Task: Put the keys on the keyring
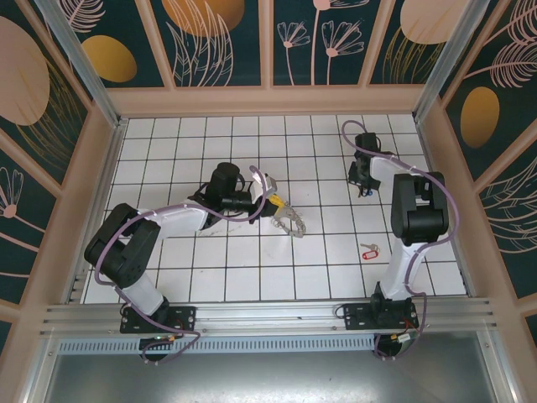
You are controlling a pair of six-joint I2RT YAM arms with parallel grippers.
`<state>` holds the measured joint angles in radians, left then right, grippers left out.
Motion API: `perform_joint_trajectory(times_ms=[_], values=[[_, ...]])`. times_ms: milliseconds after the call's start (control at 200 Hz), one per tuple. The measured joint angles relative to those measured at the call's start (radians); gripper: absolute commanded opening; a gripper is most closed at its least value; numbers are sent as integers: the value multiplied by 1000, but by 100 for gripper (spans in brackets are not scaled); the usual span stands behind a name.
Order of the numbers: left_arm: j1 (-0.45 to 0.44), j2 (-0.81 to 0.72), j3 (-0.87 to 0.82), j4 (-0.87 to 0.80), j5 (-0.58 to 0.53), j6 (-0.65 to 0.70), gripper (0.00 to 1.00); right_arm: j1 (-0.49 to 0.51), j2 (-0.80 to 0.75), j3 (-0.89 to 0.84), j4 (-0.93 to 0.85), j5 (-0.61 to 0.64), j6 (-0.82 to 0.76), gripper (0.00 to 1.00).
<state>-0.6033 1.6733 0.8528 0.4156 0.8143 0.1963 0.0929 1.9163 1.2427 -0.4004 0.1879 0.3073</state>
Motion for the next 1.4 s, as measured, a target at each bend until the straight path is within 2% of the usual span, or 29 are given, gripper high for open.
perform_joint_trajectory(times_ms=[185, 355, 420, 575, 991, 1401], values=[[0, 0, 0, 0, 0, 0, 0, 5, -44, -45, 2, -5, -14, 18], [0, 0, 5, -8, 0, 8, 0, 6, -56, -66, 3, -15, -37, 27], [0, 0, 10, -12, 0, 10, 0, 5, -63, -66, 9, -26, -44, 33], [0, 0, 12, -19, 0, 12, 0, -19, -94, -77, 46, -82, -61, 40], [0, 0, 19, -34, -3, 12, 0, -158, -85, -113, 148, -354, -36, 44], [0, 9, 44, -43, -3, 24, 0, -175, -89, -205, 198, -489, -5, 45]])
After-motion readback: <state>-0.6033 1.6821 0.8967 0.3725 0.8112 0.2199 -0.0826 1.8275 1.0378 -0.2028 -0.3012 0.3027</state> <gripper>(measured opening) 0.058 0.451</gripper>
